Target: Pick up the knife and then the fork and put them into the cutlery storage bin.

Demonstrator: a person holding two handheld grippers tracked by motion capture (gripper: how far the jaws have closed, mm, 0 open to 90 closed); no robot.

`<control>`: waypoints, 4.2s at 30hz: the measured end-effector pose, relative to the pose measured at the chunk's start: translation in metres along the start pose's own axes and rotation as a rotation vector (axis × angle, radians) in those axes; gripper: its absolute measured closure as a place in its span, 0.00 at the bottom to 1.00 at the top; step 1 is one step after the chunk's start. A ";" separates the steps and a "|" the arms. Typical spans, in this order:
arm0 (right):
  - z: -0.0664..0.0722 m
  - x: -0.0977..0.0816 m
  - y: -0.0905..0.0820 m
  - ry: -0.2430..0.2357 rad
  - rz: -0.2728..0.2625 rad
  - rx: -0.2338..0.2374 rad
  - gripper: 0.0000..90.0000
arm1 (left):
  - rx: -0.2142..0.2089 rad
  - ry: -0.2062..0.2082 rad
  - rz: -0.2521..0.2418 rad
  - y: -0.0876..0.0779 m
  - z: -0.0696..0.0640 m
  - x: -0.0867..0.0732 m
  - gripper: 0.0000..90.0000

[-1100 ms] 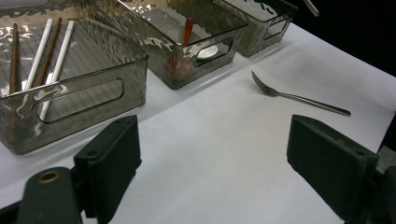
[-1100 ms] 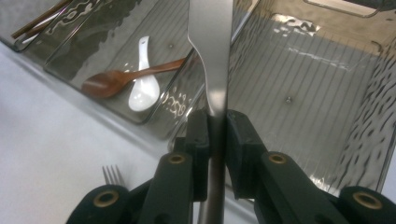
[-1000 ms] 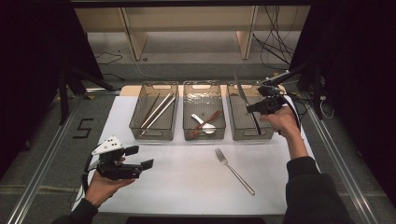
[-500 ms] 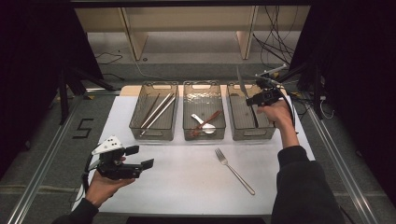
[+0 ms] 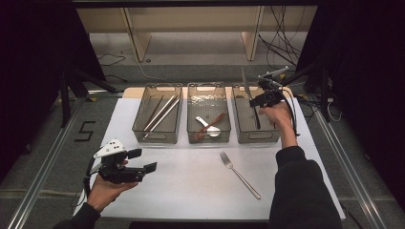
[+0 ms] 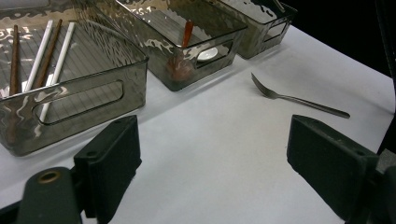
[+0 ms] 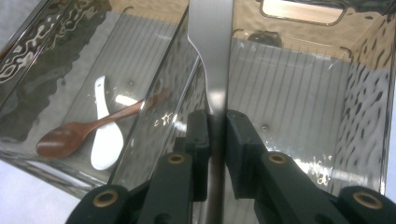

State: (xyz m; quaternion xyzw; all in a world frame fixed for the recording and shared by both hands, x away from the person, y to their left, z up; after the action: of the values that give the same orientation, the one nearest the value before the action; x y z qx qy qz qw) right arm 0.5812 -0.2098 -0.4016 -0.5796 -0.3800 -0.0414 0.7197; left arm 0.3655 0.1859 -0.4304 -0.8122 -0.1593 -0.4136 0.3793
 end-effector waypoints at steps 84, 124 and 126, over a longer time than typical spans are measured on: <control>0.121 -0.151 0.003 -0.377 0.286 0.181 0.43 | -0.005 0.005 -0.014 -0.003 -0.001 0.000 0.18; 0.131 -0.170 0.021 -0.480 0.421 0.195 0.87 | -0.005 0.014 -0.004 -0.002 -0.003 -0.002 0.18; 0.132 -0.170 0.021 -0.485 0.425 0.189 0.89 | -0.005 0.017 0.000 -0.002 -0.003 -0.002 0.18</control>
State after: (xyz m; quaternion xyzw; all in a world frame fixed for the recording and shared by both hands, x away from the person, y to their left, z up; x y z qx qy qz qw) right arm 0.4056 -0.1539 -0.5142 -0.5694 -0.4129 0.2842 0.6515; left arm 0.3615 0.1846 -0.4299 -0.8096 -0.1550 -0.4211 0.3784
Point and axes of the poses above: each handheld gripper's, and its own axes: y roughly forward along the jaws, x roughly out of its top, z roughly to its left, the point moved 6 cm from there along y, roughly forward along the jaws, and after that the axes turned 11 degrees about -y, right-handed, at the moved point
